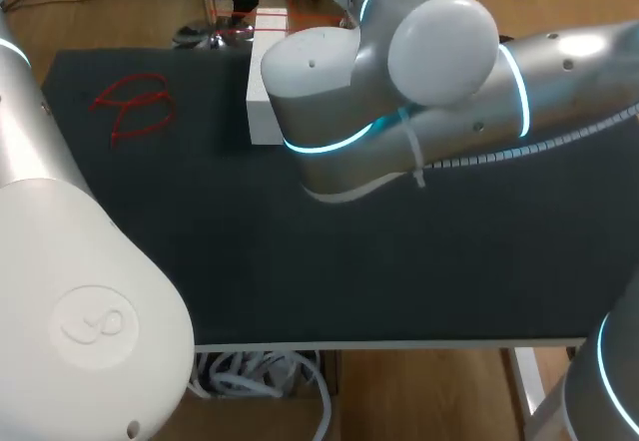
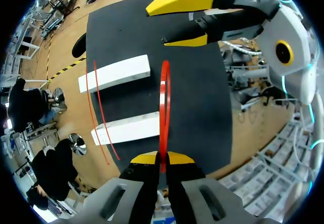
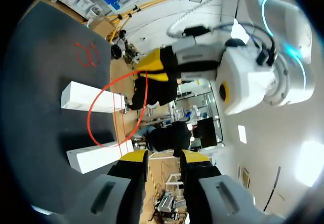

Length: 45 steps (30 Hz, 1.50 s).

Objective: Grab the tape and strap the tape.

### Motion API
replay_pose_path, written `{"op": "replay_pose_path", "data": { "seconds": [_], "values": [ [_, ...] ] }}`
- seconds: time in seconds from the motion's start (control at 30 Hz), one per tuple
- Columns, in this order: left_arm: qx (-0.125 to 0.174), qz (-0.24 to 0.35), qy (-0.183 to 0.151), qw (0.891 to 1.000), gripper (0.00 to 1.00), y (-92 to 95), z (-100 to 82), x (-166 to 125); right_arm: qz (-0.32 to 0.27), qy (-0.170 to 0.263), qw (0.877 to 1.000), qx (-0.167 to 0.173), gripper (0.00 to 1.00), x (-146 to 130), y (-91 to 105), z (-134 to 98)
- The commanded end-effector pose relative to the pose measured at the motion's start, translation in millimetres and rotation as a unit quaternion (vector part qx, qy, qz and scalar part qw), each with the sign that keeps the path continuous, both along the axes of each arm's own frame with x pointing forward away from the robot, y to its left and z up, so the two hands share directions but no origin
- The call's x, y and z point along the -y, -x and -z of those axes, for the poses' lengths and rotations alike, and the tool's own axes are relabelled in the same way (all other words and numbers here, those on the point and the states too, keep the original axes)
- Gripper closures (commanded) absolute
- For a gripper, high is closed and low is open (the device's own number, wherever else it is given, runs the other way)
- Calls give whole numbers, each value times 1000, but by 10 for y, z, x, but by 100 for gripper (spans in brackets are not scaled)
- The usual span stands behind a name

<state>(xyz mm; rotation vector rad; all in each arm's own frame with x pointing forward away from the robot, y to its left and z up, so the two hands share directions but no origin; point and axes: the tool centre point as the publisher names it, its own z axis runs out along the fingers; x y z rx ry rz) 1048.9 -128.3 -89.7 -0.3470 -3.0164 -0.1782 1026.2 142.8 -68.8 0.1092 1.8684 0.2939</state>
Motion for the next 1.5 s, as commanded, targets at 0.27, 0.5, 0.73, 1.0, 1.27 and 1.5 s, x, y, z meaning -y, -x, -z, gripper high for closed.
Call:
{"op": "replay_pose_path", "data": {
  "seconds": [0.27, 0.5, 0.73, 1.0, 1.27, 1.5],
  "values": [
    [1, 0, 0, 1000, 100, 4, 1, -4, -14, -18, 1000, -2, 64, -46, -69, 82],
    [1, 0, 0, 1000, 100, 4, 1, -4, -21, -21, 1000, 1, 0, -72, -68, 86],
    [1, 0, 0, 1000, 100, 4, 1, -4, -21, -21, 1000, 1, 0, -72, -68, 86],
    [8, 1, -5, 1000, 100, 3, -4, -12, -21, -21, 1000, 1, 0, -72, -68, 86],
    [18, -23, -41, 999, 100, -27, 48, -208, -21, -21, 1000, 1, 0, -72, -68, 86],
    [17, -56, -62, 996, 100, -113, 139, -451, -21, -21, 1000, 1, 0, -72, -68, 86]
  ]
}}
